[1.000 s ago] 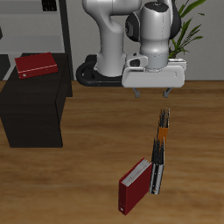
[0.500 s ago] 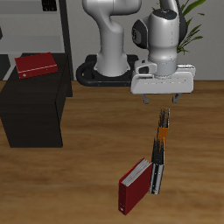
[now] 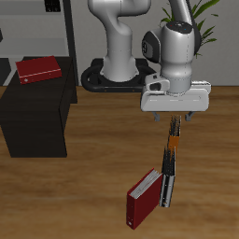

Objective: Place the left red book flat on top of the shelf and place the orange book upright on top of the shelf

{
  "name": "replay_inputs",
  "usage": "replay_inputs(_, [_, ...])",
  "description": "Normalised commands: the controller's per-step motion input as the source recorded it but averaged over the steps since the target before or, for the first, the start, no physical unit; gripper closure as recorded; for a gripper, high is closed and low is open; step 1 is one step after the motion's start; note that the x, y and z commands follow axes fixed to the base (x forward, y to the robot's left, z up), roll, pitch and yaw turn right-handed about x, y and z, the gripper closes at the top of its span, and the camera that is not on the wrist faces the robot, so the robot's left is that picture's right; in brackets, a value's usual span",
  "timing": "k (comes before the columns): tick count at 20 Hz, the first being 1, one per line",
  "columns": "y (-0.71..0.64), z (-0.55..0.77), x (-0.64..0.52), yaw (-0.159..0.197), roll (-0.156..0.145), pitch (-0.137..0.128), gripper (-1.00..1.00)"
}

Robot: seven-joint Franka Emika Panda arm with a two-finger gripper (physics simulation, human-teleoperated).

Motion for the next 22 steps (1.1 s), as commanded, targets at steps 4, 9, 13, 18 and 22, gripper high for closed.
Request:
replay_inputs(4, [0.14,-0.25,0.02,0.013,0.026,0.031,-1.00])
replay_inputs(9, [0.12,-0.35,-0.01,0.007,0.024,0.043,-1.00])
replay_inputs(13, [-0.02,-0.30,0.01,-0.003,0.006,0.055,-1.00])
replay_inputs(18, [0.00,-0.14,0.00,0.001,-0.017,0.015,1.00])
replay_inputs(22, [-0.12,0.07,-0.05,-0.015,-0.004,-0.002,1.00])
